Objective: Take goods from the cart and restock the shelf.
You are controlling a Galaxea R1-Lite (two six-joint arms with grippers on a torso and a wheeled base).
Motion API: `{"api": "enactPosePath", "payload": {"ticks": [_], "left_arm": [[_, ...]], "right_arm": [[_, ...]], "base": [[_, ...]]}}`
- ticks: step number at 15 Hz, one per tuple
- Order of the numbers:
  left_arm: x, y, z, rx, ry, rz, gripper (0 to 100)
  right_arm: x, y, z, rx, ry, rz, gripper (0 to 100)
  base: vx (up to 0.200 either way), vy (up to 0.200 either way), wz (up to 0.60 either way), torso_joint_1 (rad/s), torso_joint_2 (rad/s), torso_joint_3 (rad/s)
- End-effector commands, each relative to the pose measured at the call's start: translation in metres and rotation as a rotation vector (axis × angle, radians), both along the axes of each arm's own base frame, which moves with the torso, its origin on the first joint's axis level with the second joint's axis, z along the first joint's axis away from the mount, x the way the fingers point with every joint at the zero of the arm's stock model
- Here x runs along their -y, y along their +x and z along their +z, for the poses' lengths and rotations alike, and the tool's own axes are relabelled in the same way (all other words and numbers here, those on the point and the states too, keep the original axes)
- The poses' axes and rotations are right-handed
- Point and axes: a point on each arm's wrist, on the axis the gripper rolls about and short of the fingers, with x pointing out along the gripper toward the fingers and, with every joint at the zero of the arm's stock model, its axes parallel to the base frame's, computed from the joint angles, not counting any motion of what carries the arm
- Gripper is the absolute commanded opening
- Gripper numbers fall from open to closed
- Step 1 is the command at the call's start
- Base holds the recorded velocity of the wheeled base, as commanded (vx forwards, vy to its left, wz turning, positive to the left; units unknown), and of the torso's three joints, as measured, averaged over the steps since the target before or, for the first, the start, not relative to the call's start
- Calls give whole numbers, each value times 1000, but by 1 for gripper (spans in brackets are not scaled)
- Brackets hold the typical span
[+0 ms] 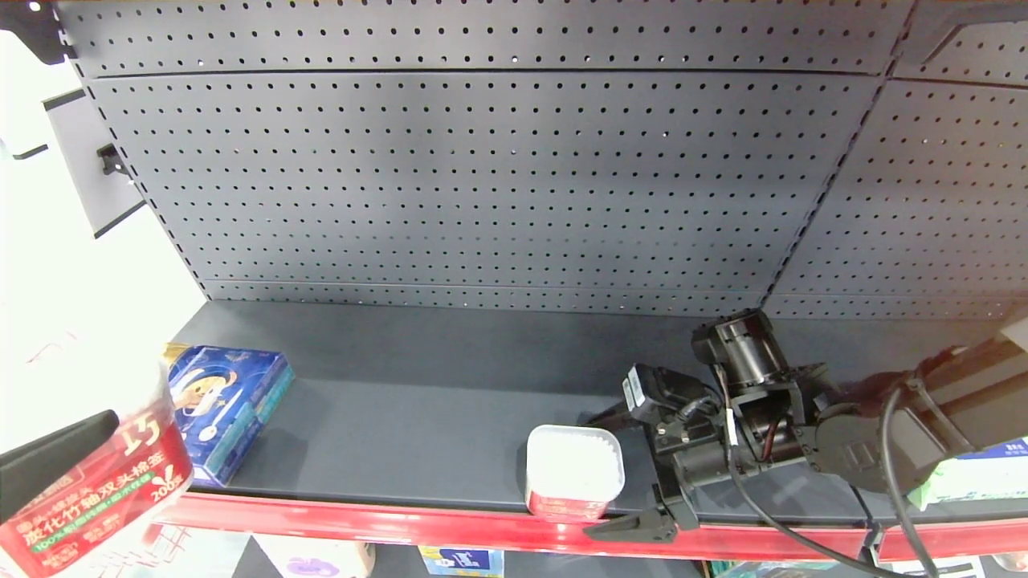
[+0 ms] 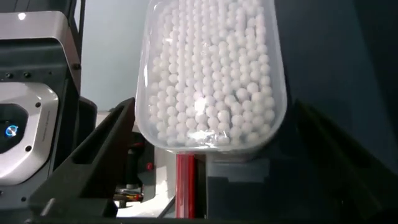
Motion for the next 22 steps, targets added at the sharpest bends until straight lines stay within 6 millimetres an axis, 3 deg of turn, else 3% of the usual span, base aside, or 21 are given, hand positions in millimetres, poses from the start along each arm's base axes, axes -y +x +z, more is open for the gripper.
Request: {"api": "enactPosePath", "payload": {"ticks": [1,4,8,12,15,16,17,18,22], "left_arm": [[0,1,0,-6,1,-3,0],[1,4,0,-15,0,-20,0],[4,11,-2,-46,1,-70,0],[11,22,2,-73,7,-122,0],[25,45,1,-136,7,-259,0],[26,48,1,-137,8,-266,0],[35,70,-3,-143,27,-293,0],[40,82,-3,-144,38,-312,0],[65,130,-9,-210,21,-491,0]], "right_arm": [[7,-4,6,17,-3,-25,100],[29,-18,11,20,-23,-89,100],[73,-41,31,62,-2,-226,100],[107,-92,55,110,35,-425,100],[130,-153,84,193,151,-852,100],[132,-157,86,201,165,-883,100],[141,-185,94,294,251,-1063,100],[146,-199,98,352,299,-1137,100],[160,-226,103,479,413,-1468,100]], "base": [[0,0,0,0,0,0],[0,0,0,0,0,0],[0,0,0,0,0,0],[0,0,0,0,0,0],[0,0,0,0,0,0],[0,0,0,0,0,0],[0,0,0,0,0,0],[0,0,0,0,0,0],[0,0,0,0,0,0]]}}
